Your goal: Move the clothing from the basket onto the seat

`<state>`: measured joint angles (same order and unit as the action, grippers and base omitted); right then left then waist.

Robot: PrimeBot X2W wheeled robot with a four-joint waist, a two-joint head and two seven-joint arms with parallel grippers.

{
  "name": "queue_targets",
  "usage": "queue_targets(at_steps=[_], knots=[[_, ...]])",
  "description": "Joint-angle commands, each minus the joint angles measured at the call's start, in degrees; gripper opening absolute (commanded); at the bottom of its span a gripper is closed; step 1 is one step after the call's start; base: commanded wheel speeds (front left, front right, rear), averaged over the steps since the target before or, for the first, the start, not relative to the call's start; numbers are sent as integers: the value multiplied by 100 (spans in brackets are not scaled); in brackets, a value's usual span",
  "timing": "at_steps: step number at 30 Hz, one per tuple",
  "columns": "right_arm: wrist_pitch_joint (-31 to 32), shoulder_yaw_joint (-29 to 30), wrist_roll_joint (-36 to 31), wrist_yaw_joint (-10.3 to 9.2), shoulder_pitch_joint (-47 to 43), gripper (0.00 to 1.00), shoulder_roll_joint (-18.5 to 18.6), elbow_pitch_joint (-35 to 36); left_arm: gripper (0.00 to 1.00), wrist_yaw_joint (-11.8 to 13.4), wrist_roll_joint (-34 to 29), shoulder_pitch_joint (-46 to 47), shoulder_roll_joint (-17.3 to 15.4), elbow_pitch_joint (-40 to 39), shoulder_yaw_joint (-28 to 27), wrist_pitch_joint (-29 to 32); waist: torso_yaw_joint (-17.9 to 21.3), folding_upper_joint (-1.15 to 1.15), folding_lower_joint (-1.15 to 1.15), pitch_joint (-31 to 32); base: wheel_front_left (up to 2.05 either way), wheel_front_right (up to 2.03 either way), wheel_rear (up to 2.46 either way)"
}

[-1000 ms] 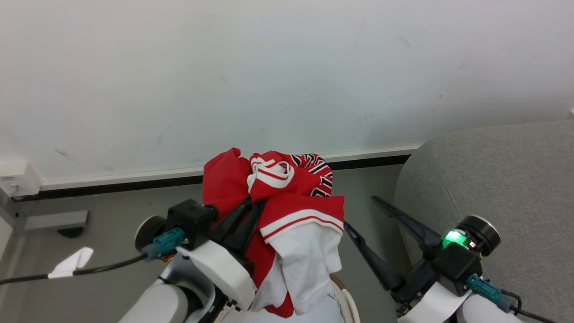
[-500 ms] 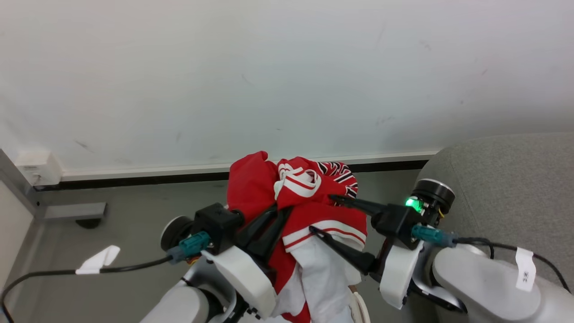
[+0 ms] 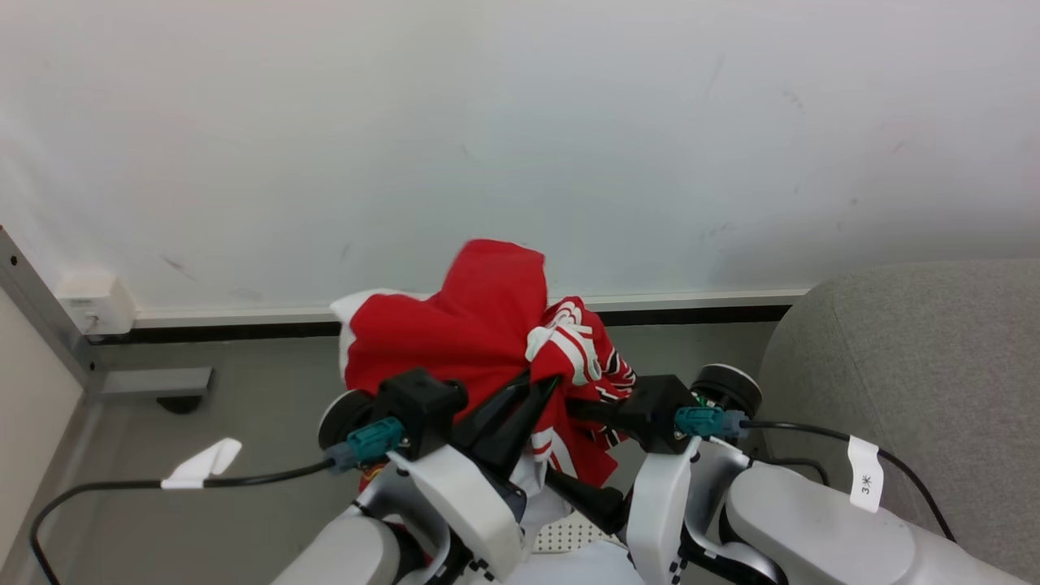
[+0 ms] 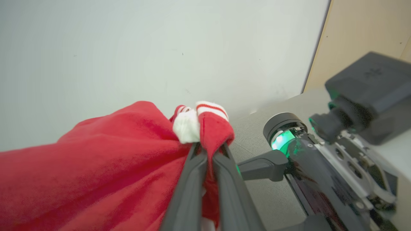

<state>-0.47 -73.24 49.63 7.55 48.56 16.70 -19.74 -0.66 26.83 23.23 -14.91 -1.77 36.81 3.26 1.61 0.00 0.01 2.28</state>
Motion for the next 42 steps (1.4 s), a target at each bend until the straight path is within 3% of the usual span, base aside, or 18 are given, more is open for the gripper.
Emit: queue_targets(at_steps=[1, 6, 7, 10, 11, 35, 40, 42], knots=[[37, 2, 19, -12, -112, 100, -2, 31, 0, -20, 96, 77, 24, 10, -14, -27, 0, 0, -1, 1, 0, 0, 0], [-63, 1, 116, -12, -214, 100, -93, -1, 0, -29, 121, 88, 27, 30, -3, -51, 11, 0, -1, -20, 0, 0, 0], [-61, 1, 122, -12, -220, 95, -103, -14, 0, -30, 123, 90, 27, 31, 0, -55, 13, 0, -1, -22, 0, 0, 0], [-125, -1, 129, -12, -236, 12, -125, -40, 0, -26, 124, 95, 18, 35, 6, -63, 20, 0, -1, -25, 0, 0, 0], [-135, 0, 136, -12, -244, 0, -126, -45, 0, -26, 120, 95, 13, 38, 7, -65, 23, 0, -1, -23, 0, 0, 0], [-546, 9, 453, -12, -103, 0, 71, 71, 0, 172, 138, -81, -136, 224, -42, -169, 129, 0, -1, -125, 0, 0, 0], [-555, 9, 487, -12, -67, 0, 85, 104, 17, 211, 110, -95, -151, 273, -32, -210, 143, 0, -1, -145, 0, 0, 0], [-569, 9, 496, -12, -64, 0, 91, 110, 17, 216, 117, -105, -148, 304, -18, -206, 147, 0, -1, -154, 0, 0, 0]])
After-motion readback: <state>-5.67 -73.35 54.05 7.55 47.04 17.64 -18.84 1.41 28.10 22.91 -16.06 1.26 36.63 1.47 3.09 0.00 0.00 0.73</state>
